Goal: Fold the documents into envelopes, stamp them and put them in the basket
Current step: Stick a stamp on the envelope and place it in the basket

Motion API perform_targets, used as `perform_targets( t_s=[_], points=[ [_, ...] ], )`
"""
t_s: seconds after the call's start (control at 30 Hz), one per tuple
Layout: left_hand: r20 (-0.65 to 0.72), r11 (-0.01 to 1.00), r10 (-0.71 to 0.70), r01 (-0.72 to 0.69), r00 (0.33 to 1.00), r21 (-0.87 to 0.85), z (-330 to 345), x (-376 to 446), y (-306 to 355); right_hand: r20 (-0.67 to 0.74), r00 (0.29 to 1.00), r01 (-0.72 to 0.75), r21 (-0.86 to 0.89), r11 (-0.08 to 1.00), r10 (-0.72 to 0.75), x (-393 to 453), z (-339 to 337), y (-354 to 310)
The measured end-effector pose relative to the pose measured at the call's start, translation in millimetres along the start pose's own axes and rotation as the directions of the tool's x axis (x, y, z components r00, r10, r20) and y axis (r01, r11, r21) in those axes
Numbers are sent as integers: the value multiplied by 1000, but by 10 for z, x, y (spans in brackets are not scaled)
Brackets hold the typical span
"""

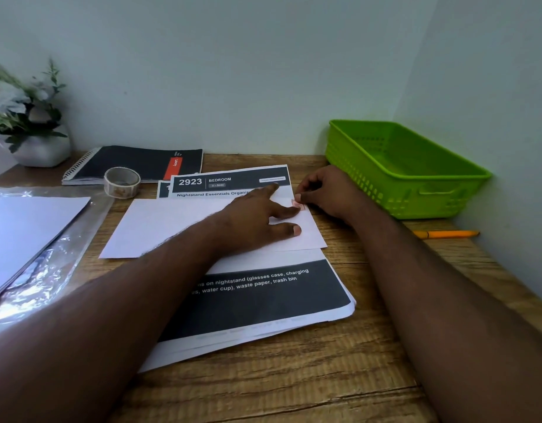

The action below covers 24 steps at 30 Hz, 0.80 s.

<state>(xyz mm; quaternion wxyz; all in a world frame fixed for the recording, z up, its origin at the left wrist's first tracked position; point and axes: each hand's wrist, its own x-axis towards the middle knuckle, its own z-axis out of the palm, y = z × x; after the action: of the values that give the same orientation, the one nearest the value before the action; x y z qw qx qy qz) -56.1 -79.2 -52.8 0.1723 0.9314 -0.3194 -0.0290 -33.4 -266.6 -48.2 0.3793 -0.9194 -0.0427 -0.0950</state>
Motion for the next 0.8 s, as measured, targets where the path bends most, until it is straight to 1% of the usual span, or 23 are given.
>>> perform_targets(
  t_s=[0.1,0.23,0.33,0.37,0.43,0.5,0.63,0.8],
  points=[
    [16,1000,2,-2,1000,13,-9,11,0,-55,998,-11,-5,1000,11,18,43,24],
    [21,1000,-12,12,1000,13,-5,9,3,-174,984,-56,-146,988,30,30,70,96],
    [15,999,-42,42,999,11,-9,10,13,-206,978,-80,-202,976,38,15,84,99],
    [12,999,-53,53,999,5,-8,8,15,-212,976,-86,-193,977,44,10,85,89],
    [-8,997,-72,72,997,-26,-4,2,14,-212,975,-92,-118,989,65,-4,65,76],
    [-32,994,-99,97,995,-58,0,-10,13,-156,985,-85,-29,996,79,-45,7,74],
    [-43,988,-146,143,988,-61,2,-22,15,-10,998,-58,58,997,59,-134,-78,52],
    [-34,988,-150,149,988,-45,-21,-28,37,140,986,-92,41,995,85,-176,-193,20]
  ],
)
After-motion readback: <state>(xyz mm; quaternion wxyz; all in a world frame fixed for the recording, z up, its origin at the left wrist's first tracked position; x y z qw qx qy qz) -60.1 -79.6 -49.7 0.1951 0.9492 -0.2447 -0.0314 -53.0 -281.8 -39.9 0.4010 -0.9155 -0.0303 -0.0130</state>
